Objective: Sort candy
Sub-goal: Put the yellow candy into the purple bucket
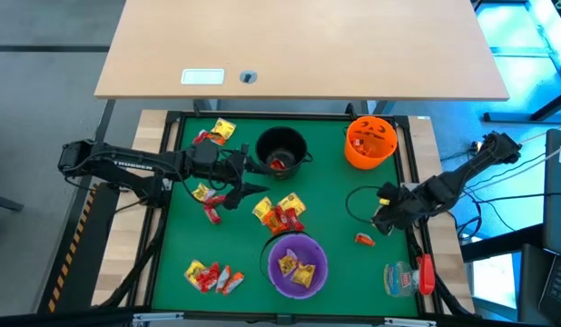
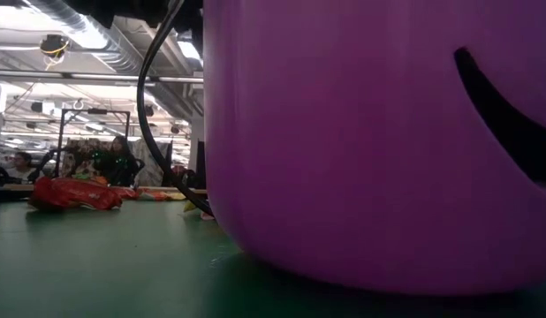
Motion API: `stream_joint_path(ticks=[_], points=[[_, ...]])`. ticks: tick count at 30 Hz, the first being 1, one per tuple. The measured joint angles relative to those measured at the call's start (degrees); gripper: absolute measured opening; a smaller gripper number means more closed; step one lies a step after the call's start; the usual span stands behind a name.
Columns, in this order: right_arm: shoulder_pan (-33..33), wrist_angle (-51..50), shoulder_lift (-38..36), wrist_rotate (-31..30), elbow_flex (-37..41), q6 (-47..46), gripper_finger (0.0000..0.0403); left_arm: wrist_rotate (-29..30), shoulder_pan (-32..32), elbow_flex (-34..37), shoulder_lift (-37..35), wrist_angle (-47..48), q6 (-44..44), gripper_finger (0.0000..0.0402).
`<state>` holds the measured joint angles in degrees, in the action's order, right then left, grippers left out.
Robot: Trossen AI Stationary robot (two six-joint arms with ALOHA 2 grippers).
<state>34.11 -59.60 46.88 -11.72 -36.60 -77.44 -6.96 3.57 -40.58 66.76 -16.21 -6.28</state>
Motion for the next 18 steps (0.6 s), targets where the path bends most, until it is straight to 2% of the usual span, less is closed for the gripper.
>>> stream_joint_path(ticks=[9,16,18], points=[[0.0,-2.66,6.75,1.93,0.0,-0.19,0.0222,0.09,0.0,0.0,0.0,0.83,-0.9,0.0227],[0.0,-2.72,11.59,2.41,0.06,-0.21,0.0292,-0.07,-0.02,0.0,0.0,0.81,-0.91,0.0227],[0.0,-2.03,12.34,4.39,0.65,-0.62,0.0314,-0.07,-0.07,0.0,-0.01,0.87,-0.9,0.0227]])
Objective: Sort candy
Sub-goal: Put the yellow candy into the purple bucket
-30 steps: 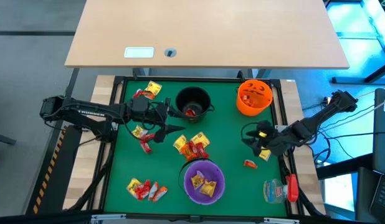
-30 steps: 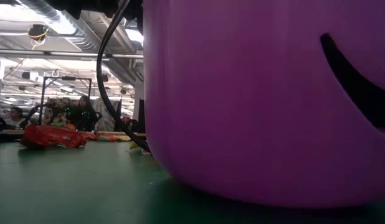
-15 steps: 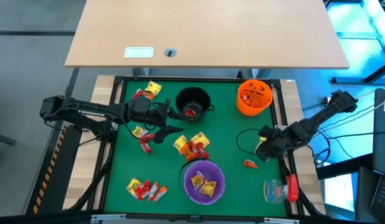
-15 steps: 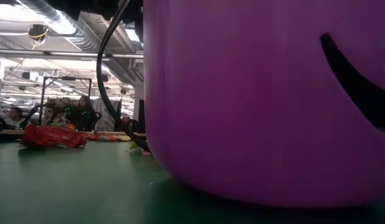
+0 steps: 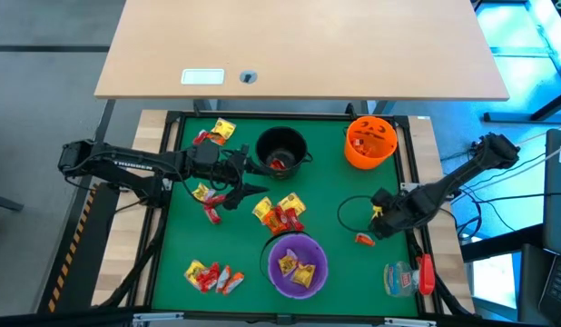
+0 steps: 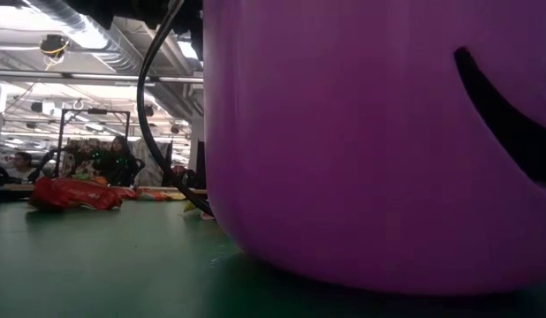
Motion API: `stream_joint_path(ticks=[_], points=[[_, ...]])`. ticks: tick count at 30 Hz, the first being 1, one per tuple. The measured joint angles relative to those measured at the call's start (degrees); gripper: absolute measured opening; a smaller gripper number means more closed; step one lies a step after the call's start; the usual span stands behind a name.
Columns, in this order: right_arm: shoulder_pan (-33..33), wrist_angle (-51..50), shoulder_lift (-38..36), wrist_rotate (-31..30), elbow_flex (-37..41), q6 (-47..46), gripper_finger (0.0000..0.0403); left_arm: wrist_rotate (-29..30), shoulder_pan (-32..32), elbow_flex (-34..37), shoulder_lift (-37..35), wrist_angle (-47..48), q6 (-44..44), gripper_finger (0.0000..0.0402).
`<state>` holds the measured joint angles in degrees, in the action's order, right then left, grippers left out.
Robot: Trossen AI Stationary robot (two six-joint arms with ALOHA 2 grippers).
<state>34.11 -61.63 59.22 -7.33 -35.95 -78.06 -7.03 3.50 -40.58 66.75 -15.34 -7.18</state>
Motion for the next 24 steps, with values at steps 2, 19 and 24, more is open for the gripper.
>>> stream_joint_path(ticks=[2,19,24], points=[[0.0,0.7,0.57,2.02,1.0,-0.34,0.0328,0.02,-0.28,0.0,-0.01,0.18,0.03,0.0227],[0.0,5.18,2.21,5.05,1.6,4.14,0.0304,0.33,-0.97,0.0,-0.01,0.33,0.22,0.0227],[0.0,4.52,3.27,9.2,1.33,5.07,0.0303,0.33,-0.96,0.0,-0.01,0.36,0.22,0.0227]])
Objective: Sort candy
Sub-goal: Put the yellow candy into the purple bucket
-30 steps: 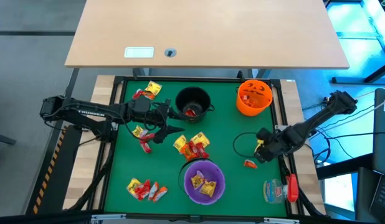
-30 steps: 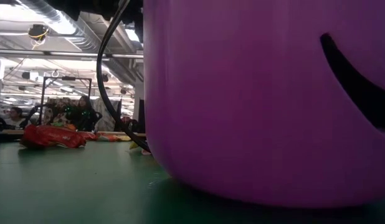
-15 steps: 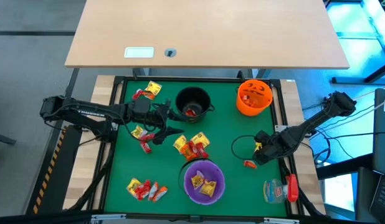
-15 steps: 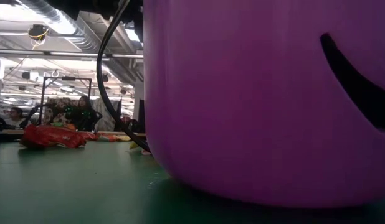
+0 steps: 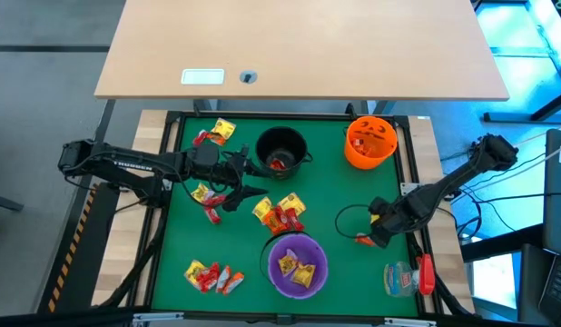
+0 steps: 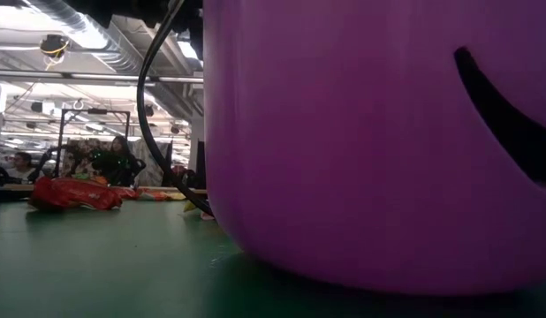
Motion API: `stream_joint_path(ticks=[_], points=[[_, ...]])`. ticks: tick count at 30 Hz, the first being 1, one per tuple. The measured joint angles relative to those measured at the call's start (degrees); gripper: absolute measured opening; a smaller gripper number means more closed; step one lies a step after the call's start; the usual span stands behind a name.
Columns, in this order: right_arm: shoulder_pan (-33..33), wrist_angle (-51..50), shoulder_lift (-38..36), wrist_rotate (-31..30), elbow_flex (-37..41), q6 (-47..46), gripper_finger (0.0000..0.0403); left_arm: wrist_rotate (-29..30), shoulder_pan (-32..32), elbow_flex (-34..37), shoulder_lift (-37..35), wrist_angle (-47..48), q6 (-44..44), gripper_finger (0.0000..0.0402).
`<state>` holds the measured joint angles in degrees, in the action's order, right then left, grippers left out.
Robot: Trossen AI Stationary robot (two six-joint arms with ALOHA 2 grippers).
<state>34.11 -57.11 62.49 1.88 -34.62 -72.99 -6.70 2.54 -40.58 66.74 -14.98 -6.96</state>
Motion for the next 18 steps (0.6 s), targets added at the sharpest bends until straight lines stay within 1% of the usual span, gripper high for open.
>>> stream_joint_path(ticks=[5,12,18], points=[[0.0,2.78,0.03,0.68,-0.03,-0.86,0.0303,-0.07,0.0,0.0,0.0,0.02,-0.02,0.0227],[0.07,7.93,0.65,-1.04,-0.08,-4.82,0.0303,-0.33,-0.56,0.0,-0.01,0.03,-0.03,0.0227],[0.07,11.27,0.97,-1.09,-0.1,-5.07,0.0303,-0.35,-1.64,0.0,-0.02,0.22,-0.02,0.0227]])
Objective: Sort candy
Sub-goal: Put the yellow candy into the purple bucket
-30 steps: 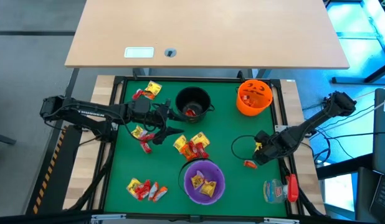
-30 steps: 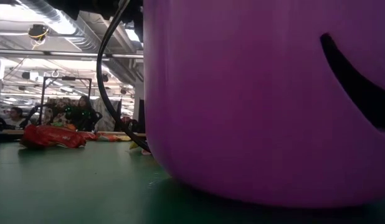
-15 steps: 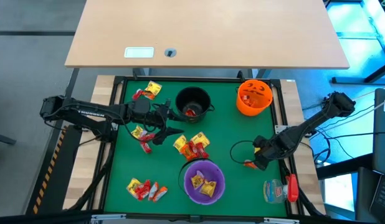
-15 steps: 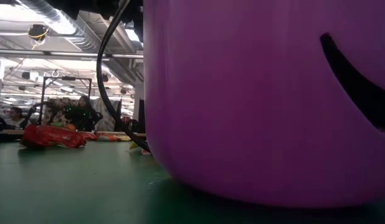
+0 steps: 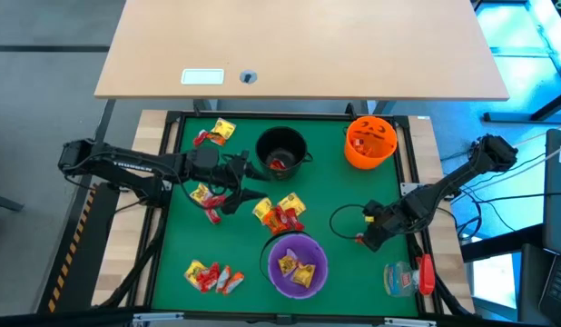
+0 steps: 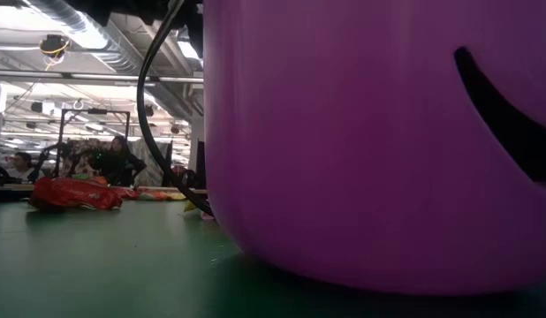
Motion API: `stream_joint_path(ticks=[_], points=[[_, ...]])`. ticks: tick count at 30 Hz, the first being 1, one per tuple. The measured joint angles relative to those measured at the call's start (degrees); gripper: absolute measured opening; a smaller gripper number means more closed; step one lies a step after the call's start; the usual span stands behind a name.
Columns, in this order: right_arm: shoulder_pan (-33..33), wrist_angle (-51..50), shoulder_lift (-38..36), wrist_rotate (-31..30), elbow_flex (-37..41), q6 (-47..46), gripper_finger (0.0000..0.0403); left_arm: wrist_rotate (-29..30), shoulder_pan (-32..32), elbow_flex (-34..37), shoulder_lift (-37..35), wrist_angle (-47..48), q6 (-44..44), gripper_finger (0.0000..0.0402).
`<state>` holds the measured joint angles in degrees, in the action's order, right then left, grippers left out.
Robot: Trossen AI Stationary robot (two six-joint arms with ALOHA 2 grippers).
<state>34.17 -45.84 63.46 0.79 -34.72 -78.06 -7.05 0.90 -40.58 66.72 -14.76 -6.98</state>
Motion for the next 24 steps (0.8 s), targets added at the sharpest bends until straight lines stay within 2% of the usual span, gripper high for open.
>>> stream_joint_path(ticks=[7,14,24], points=[[-0.02,-2.32,-0.04,5.98,0.0,-1.4,0.0303,0.06,-0.34,0.0,0.0,0.23,0.0,0.0227],[-0.06,-1.42,0.43,3.17,0.0,-1.68,0.0303,0.52,-0.34,0.0,0.0,0.22,-0.02,0.0227],[-0.07,5.75,1.31,1.53,0.0,-1.29,0.0303,0.44,-0.34,0.0,0.0,0.2,-0.15,0.0227]])
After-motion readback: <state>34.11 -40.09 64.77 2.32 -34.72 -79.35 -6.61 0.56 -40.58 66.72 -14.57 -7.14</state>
